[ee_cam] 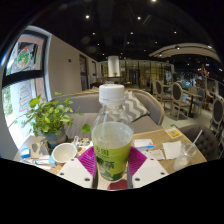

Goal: Pour water

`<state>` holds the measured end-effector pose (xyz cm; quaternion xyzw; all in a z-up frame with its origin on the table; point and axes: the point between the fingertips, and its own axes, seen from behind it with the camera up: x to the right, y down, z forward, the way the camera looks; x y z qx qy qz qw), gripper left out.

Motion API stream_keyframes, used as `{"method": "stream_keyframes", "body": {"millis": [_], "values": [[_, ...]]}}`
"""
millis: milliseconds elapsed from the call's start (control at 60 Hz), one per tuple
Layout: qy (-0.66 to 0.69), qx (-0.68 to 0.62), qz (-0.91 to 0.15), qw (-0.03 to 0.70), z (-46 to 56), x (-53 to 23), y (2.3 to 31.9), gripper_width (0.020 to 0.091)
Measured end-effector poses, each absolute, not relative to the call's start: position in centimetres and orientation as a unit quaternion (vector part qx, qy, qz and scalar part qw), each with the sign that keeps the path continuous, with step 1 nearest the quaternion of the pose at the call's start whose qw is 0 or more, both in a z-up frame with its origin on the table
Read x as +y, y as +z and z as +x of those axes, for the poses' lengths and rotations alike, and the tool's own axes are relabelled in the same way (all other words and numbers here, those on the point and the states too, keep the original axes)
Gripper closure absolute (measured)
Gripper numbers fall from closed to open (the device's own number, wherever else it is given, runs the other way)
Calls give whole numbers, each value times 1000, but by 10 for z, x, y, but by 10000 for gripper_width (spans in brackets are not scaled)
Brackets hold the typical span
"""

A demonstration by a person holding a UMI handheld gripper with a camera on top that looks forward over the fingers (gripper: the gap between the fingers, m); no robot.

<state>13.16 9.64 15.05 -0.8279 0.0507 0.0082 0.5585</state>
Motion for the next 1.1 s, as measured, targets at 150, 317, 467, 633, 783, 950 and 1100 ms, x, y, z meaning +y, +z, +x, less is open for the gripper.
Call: {"method": "stream_keyframes", "body": {"millis": [150, 317, 467, 633, 783, 950, 1100], "values": [[-2, 43, -848, 529, 139, 85, 95, 717], [-18, 28, -859, 511, 140, 77, 59, 718], [-13, 48, -851, 522, 145, 74, 59, 710], [-19, 42, -849, 527, 143, 71, 59, 617], [-8, 52, -864, 501, 143, 65, 59, 293], [-36, 49, -873, 484, 141, 36, 94, 244], [-41, 49, -872, 485, 113, -19, 154, 248]]}}
